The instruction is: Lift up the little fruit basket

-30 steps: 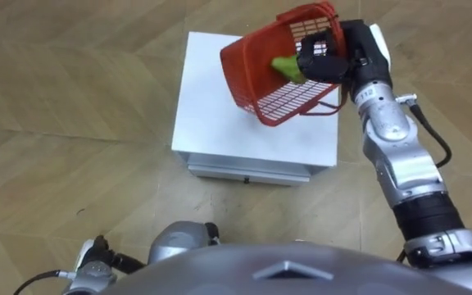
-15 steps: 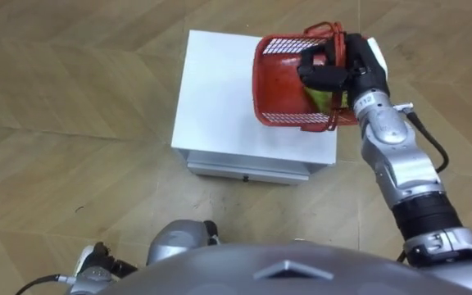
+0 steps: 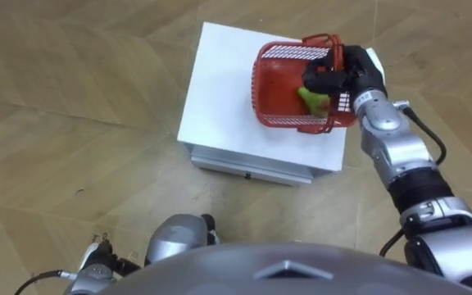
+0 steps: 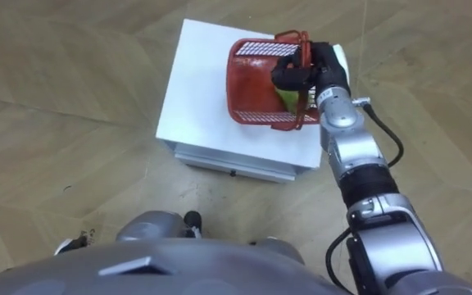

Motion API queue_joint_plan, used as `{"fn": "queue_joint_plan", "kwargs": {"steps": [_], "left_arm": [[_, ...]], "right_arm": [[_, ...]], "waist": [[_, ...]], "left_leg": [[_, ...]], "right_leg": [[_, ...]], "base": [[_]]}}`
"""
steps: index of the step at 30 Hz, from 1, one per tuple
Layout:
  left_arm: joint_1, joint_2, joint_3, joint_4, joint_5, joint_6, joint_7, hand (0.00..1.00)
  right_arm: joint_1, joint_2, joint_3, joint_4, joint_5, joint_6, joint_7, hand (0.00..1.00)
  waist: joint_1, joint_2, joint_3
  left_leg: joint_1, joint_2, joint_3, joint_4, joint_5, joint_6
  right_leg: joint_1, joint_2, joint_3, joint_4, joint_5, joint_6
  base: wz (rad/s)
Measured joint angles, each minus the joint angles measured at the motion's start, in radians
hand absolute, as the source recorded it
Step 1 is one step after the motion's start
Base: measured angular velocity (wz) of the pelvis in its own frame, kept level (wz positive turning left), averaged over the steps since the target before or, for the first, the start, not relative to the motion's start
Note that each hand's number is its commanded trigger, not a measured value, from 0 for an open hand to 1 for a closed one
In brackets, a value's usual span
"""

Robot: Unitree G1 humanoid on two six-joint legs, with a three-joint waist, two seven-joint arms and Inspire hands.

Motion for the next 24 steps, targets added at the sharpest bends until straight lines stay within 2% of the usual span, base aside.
{"fn": "queue_joint_plan", "kwargs": {"steps": [6, 13, 24], "left_arm": [[0.0, -0.003, 0.0, -0.001, 0.0, 0.002, 0.0, 0.0], [0.0, -0.007, -0.001, -0.003, -0.001, 0.003, 0.0, 0.0], [0.004, -0.016, -0.007, 0.019, -0.002, 0.004, 0.003, 0.0]], "right_arm": [[-0.002, -0.002, 0.0, 0.002, 0.0, 0.001, -0.02, 0.0], [-0.018, -0.003, 0.0, 0.002, 0.002, 0.001, -0.028, 0.0], [-0.002, -0.002, 0.001, 0.084, 0.01, 0.002, -0.029, 0.0]], "waist": [[0.015, 0.011, 0.0046], [0.015, 0.022, 0.0014], [0.012, 0.017, 0.0003]], "left_leg": [[-0.007, 0.0, -0.002, 0.001, 0.0, 0.0], [-0.045, -0.001, -0.01, 0.024, 0.001, 0.002], [-0.043, -0.006, -0.012, 0.033, 0.004, 0.006]], "right_leg": [[0.001, 0.0, -0.007, 0.0, 0.0, 0.0], [-0.02, -0.003, -0.032, 0.002, 0.0, 0.001], [-0.011, -0.007, -0.033, 0.004, -0.001, 0.003]], "base": [[0.0], [0.05], [0.0]]}}
